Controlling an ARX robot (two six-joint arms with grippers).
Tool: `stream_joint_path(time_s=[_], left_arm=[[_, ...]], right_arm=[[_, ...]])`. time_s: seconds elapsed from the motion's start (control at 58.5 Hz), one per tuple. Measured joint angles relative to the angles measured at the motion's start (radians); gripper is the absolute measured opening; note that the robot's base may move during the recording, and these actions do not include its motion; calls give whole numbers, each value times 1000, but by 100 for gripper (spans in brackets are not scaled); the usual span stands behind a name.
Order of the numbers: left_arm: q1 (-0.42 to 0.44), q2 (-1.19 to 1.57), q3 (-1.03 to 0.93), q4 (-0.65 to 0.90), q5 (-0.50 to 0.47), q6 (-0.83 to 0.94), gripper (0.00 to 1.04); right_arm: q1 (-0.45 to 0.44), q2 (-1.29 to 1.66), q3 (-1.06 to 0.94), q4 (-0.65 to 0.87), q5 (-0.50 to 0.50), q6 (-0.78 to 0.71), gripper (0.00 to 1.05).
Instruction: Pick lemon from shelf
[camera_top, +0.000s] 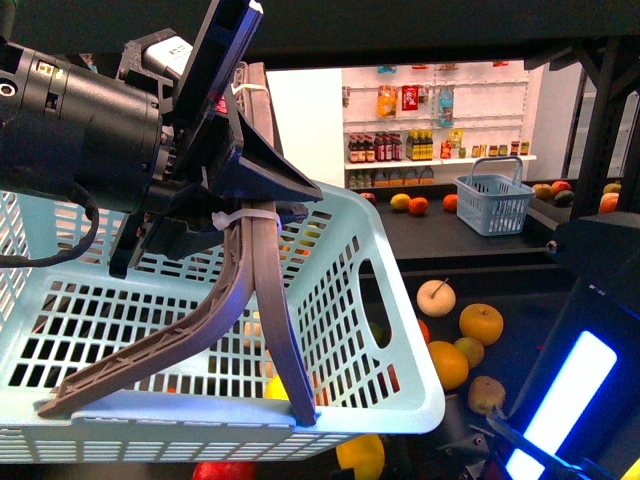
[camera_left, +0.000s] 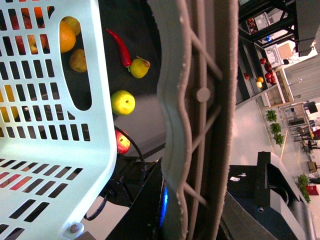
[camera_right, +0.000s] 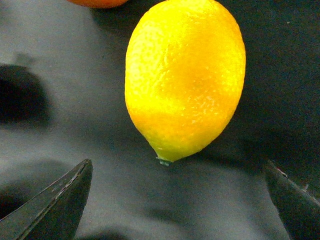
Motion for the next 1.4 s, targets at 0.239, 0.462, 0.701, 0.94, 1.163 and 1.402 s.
stream_joint_path(time_s=[0.239, 0.462, 0.701, 0.94, 1.163, 1.402], left_arm=[[0, 0, 0, 0, 0, 0, 14], [0, 0, 0, 0, 0, 0, 14], [0, 0, 0, 0, 0, 0, 14], [0, 0, 0, 0, 0, 0, 14], [0, 0, 0, 0, 0, 0, 14], [0, 0, 0, 0, 0, 0, 13]], right_arm=[[6, 64, 110, -39, 71, 7, 102], [6, 122, 217, -70, 97, 17, 102], [8, 135, 254, -75, 89, 22, 76], [7, 118, 212, -43, 92, 19, 58], [-66, -14, 12, -9, 159, -2, 57], [-212, -269, -217, 21, 169, -42, 57]])
